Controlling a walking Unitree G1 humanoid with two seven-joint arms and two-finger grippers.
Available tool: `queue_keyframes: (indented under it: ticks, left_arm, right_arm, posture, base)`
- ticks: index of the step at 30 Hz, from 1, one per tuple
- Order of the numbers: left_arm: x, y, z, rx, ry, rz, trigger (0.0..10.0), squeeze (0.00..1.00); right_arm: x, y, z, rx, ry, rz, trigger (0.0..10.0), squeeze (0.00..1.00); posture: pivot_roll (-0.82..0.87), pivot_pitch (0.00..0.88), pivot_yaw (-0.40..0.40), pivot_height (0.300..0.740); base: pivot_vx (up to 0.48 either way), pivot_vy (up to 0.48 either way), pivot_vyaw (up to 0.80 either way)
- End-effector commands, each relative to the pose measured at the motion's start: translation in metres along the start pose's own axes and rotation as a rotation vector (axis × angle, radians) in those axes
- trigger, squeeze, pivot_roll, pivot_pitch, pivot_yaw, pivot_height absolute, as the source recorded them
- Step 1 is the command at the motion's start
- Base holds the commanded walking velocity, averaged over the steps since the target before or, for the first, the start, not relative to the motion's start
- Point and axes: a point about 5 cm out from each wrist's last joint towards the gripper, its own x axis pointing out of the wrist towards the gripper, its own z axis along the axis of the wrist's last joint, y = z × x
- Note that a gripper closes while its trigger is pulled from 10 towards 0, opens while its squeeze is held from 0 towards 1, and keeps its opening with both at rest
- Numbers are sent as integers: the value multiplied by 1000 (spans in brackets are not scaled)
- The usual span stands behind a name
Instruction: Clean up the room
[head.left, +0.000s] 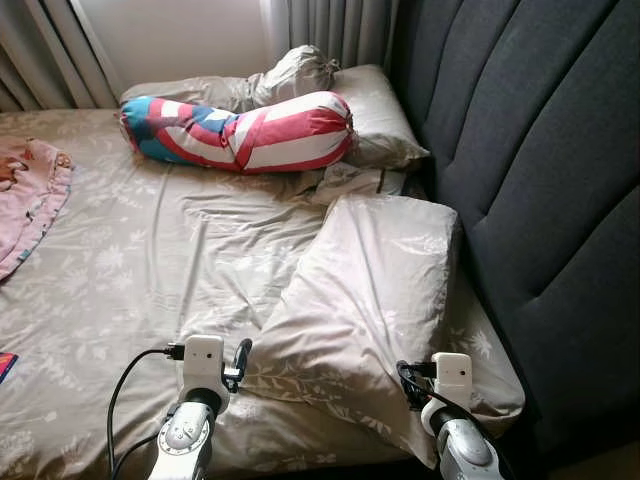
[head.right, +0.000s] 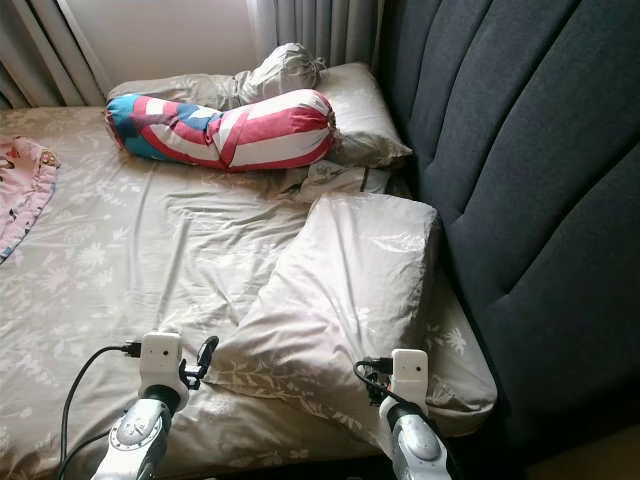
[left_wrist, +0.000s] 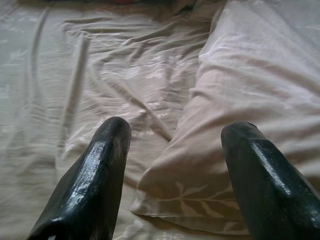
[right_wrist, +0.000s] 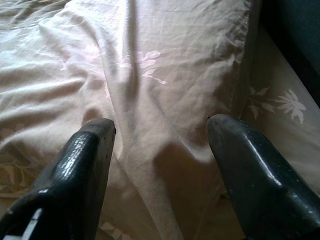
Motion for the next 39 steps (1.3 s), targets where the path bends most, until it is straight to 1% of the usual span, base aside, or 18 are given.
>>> queue_keyframes:
  ticks: [1, 6, 13, 21, 24, 26, 28, 31, 35, 36, 39]
  left_arm:
    - [2, -3, 0, -13, 13, -10, 10000, 0]
    - [2, -3, 0, -18, 14, -11, 10000, 0]
    - [3, -3, 0, -22, 13, -13, 10000, 0]
    - [4, -3, 1, -22, 11, -11, 10000, 0]
    - [4, -3, 1, -21, 9, -11, 10000, 0]
    - [4, -3, 1, -9, 18, -13, 10000, 0]
    - [4, -3, 0, -15, 18, -16, 10000, 0]
    - [4, -3, 0, -17, 19, -19, 10000, 0]
    - [3, -3, 0, -14, 23, -19, 10000, 0]
    - [3, -2, 0, -13, 23, -18, 10000, 0]
    - [3, 0, -1, -10, 24, -16, 10000, 0]
  right_arm:
    - [1, 0, 0, 0, 15, 5, 10000, 0]
    - [2, 1, 0, -1, 29, 9, 10000, 0]
    - [1, -3, -4, -4, 51, -2, 10000, 0]
    - [-1, -6, -8, 13, 82, -26, 10000, 0]
    - [-1, -7, -9, 17, 88, -31, 10000, 0]
    - [-1, -7, -10, 38, 98, -46, 10000, 0]
    - [-2, -9, -12, 72, 107, -68, 10000, 0]
    - [-1, -15, -10, 108, 112, -94, 10000, 0]
    - [1, -22, -6, 106, 110, -112, 10000, 0]
    - [2, -29, -2, 118, 106, -139, 10000, 1000]
    - [6, -41, 9, 153, 89, -186, 10000, 1000]
  posture:
    - [-88, 50, -33, 675]
    - [-88, 46, -34, 675]
    - [-87, 44, -34, 675]
    - [-86, 42, -32, 675]
    - [-86, 42, -32, 675]
    - [-85, 44, -30, 675]
    - [-84, 46, -29, 675]
    - [-81, 47, -28, 675]
    - [-77, 49, -26, 675]
    - [-76, 50, -25, 675]
    - [-70, 53, -22, 675]
  base:
    - [0, 0, 0]
    - [217, 0, 0]
    - [302, 0, 0]
    - [325, 0, 0]
    - [0, 0, 0]
    - [0, 0, 0]
    - [0, 0, 0]
    - [0, 0, 0]
    - [0, 0, 0]
    - [0, 0, 0]
    - [0, 0, 0]
